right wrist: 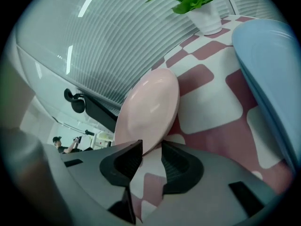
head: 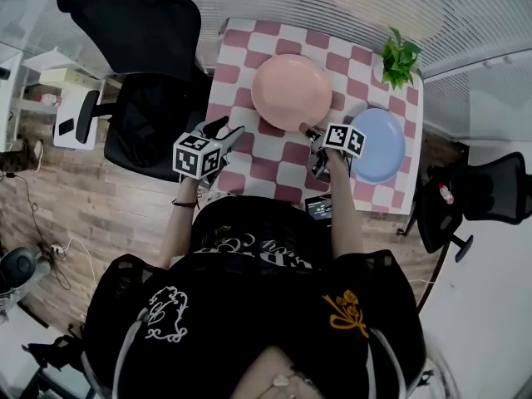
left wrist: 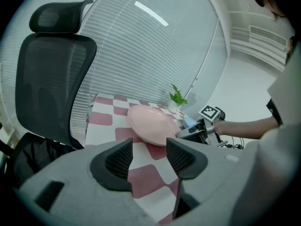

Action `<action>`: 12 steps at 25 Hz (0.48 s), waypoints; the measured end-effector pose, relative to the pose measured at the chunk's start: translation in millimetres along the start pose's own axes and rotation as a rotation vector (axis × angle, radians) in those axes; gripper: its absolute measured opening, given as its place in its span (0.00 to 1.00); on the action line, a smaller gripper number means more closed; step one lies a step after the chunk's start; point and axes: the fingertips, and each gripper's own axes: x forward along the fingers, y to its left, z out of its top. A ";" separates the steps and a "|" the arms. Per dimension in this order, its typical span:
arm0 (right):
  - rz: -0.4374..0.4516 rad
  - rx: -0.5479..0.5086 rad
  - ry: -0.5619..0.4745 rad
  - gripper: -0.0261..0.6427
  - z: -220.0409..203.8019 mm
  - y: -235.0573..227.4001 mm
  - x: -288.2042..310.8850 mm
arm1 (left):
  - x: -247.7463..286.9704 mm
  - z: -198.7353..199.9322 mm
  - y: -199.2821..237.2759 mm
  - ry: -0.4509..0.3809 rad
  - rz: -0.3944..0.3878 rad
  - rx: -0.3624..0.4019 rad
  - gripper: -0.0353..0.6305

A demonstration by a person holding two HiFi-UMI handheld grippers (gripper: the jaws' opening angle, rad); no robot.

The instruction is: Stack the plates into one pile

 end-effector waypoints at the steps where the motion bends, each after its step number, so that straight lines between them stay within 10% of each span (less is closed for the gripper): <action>1: 0.003 -0.022 0.024 0.23 -10.1 2.8 -1.8 | 2.5 -3.9 0.2 0.013 -0.005 -0.011 0.38; 12: -0.014 -0.281 0.245 0.23 -96.8 21.7 -18.5 | 14.9 -68.3 18.9 0.177 0.034 -0.101 0.40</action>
